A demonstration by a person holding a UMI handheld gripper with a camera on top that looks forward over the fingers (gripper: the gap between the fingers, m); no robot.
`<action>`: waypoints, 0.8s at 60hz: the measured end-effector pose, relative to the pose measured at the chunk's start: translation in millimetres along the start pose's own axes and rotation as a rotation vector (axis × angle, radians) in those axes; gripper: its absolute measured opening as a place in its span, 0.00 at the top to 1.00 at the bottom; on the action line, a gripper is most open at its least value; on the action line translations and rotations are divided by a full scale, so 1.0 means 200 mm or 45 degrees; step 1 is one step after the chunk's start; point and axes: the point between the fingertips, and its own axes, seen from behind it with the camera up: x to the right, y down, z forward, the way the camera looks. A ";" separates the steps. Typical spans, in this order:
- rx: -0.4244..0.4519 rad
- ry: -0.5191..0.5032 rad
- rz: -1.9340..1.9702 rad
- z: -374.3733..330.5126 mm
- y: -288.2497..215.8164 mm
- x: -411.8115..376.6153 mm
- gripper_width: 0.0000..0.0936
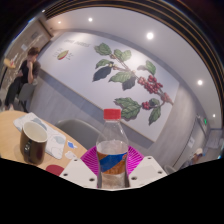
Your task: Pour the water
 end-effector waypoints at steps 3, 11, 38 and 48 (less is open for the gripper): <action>0.046 0.011 -0.337 -0.02 -0.10 -0.05 0.68; 0.131 0.024 -1.153 -0.11 -0.30 -0.14 0.67; 0.241 -0.038 -2.109 -0.07 -0.40 -0.22 0.64; 0.241 0.031 -1.657 -0.04 -0.48 -0.17 0.64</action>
